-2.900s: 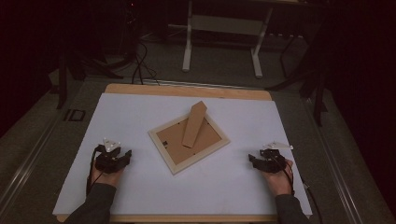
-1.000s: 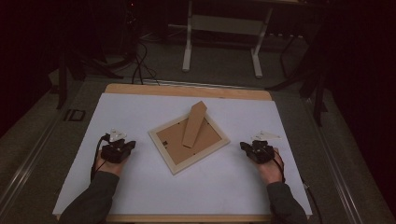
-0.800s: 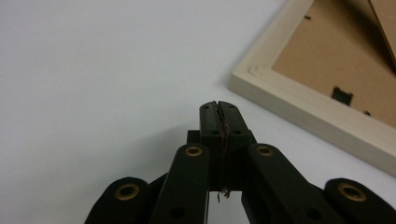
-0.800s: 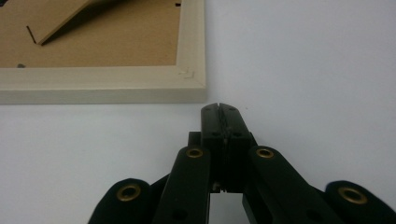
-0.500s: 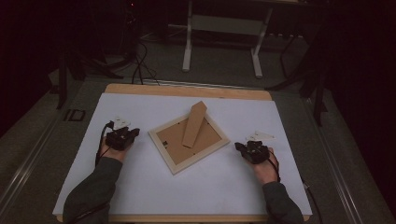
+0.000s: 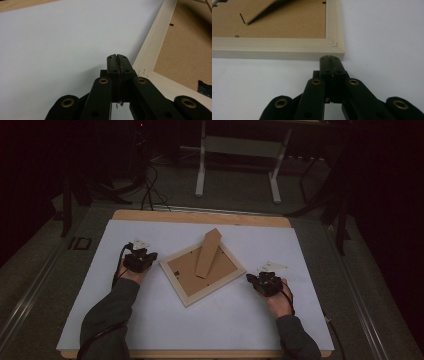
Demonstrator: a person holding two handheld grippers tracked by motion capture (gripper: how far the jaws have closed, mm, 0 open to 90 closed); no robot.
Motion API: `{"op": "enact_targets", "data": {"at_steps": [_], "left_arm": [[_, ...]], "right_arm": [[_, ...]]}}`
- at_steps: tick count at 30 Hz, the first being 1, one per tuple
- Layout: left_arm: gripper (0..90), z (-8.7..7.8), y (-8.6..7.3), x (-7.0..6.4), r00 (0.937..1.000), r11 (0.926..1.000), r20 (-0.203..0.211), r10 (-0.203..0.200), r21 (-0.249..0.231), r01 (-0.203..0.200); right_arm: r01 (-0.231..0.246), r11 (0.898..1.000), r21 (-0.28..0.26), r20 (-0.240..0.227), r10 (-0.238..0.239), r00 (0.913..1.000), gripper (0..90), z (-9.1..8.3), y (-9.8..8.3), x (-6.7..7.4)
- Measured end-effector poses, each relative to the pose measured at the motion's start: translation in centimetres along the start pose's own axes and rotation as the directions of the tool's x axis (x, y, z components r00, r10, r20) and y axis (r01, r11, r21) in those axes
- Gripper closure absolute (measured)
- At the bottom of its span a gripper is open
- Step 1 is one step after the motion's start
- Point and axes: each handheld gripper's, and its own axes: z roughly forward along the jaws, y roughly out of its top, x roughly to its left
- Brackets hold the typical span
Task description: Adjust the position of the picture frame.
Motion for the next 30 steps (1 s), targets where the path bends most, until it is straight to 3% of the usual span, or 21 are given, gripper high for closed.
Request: {"op": "enact_targets", "data": {"at_steps": [3, 14, 30], "left_arm": [[90.0, 0.4, 0.1, 0.0, 1.0000, 0.9999, 0.001, -0.009, 0.007, 0.009], [90.0, 1.9, 0.6, -0.5, 0.9998, 0.9990, 0.008, 0.019, 0.040, -0.019], [90.0, 1.7, -0.1, -0.7, 0.9999, 0.9997, 0.011, -0.003, 0.023, 0.003]], "right_arm": [[-0.003, 1.000, 0.000, -0.002, 0.003, 1.0000, 89.9, 0.2, 0.0, 0.1], [-0.022, 1.000, 0.006, -0.004, 0.022, 0.9997, 89.9, 0.8, 0.1, 0.0], [-0.041, 0.998, 0.044, -0.008, 0.041, 0.9991, 89.9, 2.1, 0.0, -0.1]]}}
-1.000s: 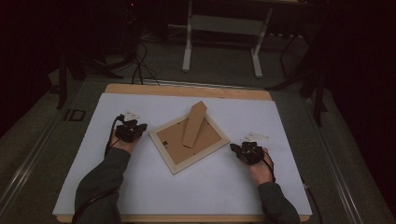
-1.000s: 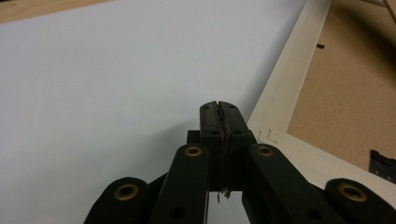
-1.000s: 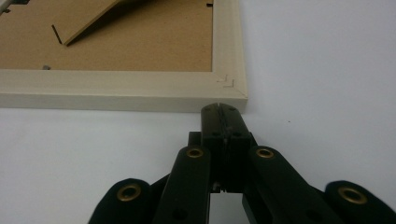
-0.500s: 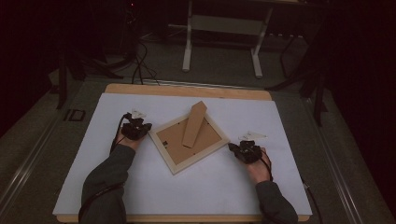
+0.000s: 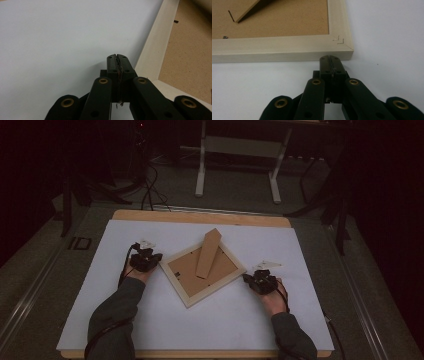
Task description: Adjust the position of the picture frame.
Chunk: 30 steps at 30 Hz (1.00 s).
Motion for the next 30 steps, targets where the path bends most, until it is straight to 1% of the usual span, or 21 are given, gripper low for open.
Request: {"op": "enact_targets", "data": {"at_steps": [6, 9, 12, 18, 24, 30], "left_arm": [[90.0, -0.1, -0.2, -0.4, 0.9999, 1.0000, 0.007, 0.010, 0.002, -0.010], [90.0, -0.1, -0.6, -0.7, 0.9996, 0.9998, 0.021, 0.020, 0.002, -0.020], [90.0, -0.1, -0.8, -1.0, 0.9990, 0.9997, 0.038, 0.025, 0.005, -0.026], [90.0, -0.4, -1.1, -1.4, 0.9971, 0.9987, 0.058, 0.050, 0.006, -0.050], [90.0, -1.0, -1.6, -1.9, 0.9948, 0.9989, 0.090, 0.048, -0.008, -0.047], [90.0, -1.4, -2.0, -2.6, 0.9918, 0.9976, 0.108, 0.069, -0.008, -0.068]], "right_arm": [[-0.008, 1.000, 0.004, 0.000, 0.008, 1.0000, 89.9, 0.4, 0.2, -0.2], [-0.015, 1.000, 0.008, -0.004, 0.015, 0.9999, 89.9, 0.4, 0.2, -0.3], [-0.011, 1.000, 0.011, -0.003, 0.011, 0.9999, 89.9, 0.5, 0.3, -0.3], [-0.016, 1.000, 0.012, 0.001, 0.016, 0.9999, 89.9, 0.6, 0.5, -0.3], [-0.012, 1.000, 0.014, 0.000, 0.012, 0.9999, 89.9, 0.7, 0.6, -0.2], [-0.023, 1.000, 0.017, -0.005, 0.023, 0.9997, 89.8, 0.8, 0.8, -0.4]]}}
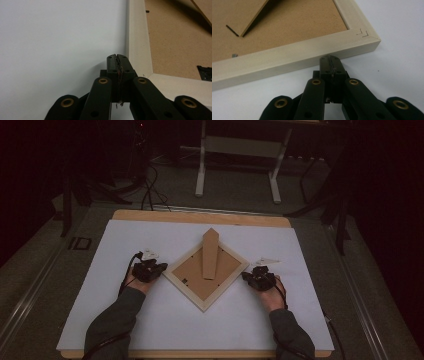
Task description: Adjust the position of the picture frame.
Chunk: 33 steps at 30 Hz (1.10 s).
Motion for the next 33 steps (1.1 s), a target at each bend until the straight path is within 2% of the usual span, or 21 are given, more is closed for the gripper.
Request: {"op": "enact_targets", "data": {"at_steps": [8, 17, 24, 33], "left_arm": [[90.0, -0.4, -0.5, -1.0, 0.9994, 0.9996, 0.023, 0.025, 0.015, -0.025], [90.0, -0.8, -0.9, -2.1, 0.9984, 0.9996, 0.053, 0.021, 0.016, -0.022], [90.0, -1.0, -1.2, -3.3, 0.9955, 0.9991, 0.088, 0.037, 0.020, -0.039], [90.0, -1.1, -1.5, -5.4, 0.9881, 0.9968, 0.136, 0.071, 0.026, -0.076]], "right_arm": [[0.000, 1.000, 0.005, 0.003, 0.000, 1.0000, 89.8, 0.1, 0.2, 0.1], [-0.003, 1.000, 0.010, 0.004, 0.003, 1.0000, 89.8, 0.3, 0.3, 0.2], [-0.003, 1.000, 0.020, 0.009, 0.002, 1.0000, 89.9, 0.4, 0.6, 0.3], [-0.009, 1.000, 0.023, 0.010, 0.009, 0.9999, 89.9, 0.5, 0.7, 0.1]]}}
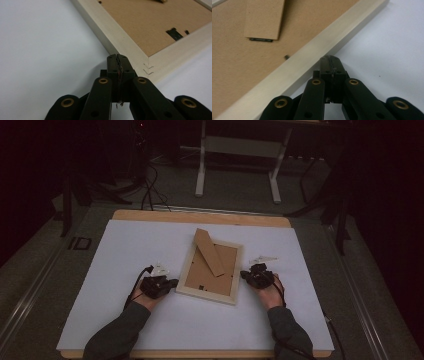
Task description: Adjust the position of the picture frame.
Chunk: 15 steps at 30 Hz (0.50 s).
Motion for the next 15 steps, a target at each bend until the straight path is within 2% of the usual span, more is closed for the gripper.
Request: {"op": "enact_targets", "data": {"at_steps": [6, 9, 15], "left_arm": [[90.0, 0.0, -0.1, -0.9, 0.9997, 0.9999, 0.023, 0.008, 0.006, -0.008], [90.0, -0.1, -0.2, -1.4, 0.9988, 0.9999, 0.049, -0.005, 0.014, 0.004], [90.0, -0.1, -0.3, -3.1, 0.9945, 0.9990, 0.100, 0.030, 0.030, -0.034]], "right_arm": [[-0.007, 1.000, 0.002, 0.005, 0.007, 1.0000, 89.9, 0.0, 0.1, -0.2], [-0.011, 1.000, 0.003, 0.008, 0.011, 0.9999, 89.9, -0.1, 0.1, -0.3], [-0.006, 1.000, 0.009, 0.017, 0.005, 0.9998, 90.0, -0.4, 0.5, -0.4]]}}
